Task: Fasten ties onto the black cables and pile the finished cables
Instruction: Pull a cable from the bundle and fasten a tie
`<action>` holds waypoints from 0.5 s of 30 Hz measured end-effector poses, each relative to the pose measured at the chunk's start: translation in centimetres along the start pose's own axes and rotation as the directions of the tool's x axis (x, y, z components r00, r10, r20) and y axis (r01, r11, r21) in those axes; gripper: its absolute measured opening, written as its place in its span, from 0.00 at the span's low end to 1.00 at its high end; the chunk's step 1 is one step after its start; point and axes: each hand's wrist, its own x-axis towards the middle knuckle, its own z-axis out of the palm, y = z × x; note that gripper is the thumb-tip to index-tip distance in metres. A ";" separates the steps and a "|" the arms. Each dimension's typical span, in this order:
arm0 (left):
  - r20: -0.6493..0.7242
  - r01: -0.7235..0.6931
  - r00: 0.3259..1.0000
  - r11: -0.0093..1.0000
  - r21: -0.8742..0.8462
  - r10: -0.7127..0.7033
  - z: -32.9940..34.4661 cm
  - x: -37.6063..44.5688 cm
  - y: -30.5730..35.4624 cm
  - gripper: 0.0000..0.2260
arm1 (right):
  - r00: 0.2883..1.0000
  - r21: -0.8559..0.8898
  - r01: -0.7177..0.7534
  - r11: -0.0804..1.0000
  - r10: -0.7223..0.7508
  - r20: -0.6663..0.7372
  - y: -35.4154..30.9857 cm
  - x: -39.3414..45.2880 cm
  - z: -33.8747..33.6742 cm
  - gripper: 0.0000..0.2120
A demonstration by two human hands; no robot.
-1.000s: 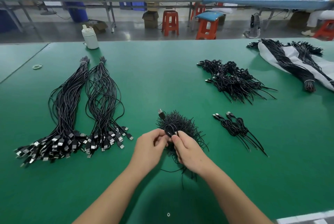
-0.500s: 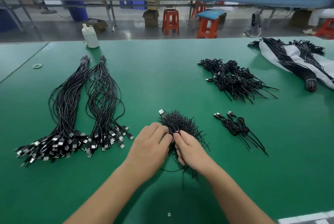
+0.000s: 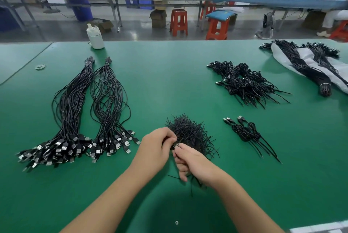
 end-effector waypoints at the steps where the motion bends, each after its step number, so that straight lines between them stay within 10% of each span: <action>1: 0.022 0.032 0.999 0.999 -0.008 -0.032 -0.1 0.1 0.1 0.09 | 0.998 -0.164 0.040 0.986 -0.046 -0.035 0.1 0.0 0.1 0.13; 5: 0.141 0.180 0.973 0.983 0.022 -0.181 -0.6 0.6 -0.2 0.09 | 0.954 -0.729 0.126 0.673 -0.283 -0.095 0.2 -0.2 0.0 0.13; 10: 0.370 0.295 0.885 0.955 0.027 -0.283 -1.6 1.3 -1.4 0.06 | 0.906 -0.937 0.193 0.293 -0.421 0.055 0.5 -0.8 0.3 0.16; 15: 0.390 0.351 0.868 0.935 -0.041 -0.309 -1.8 1.3 -2.1 0.05 | 0.908 -0.930 0.183 0.319 -0.419 0.035 0.9 -0.7 0.6 0.18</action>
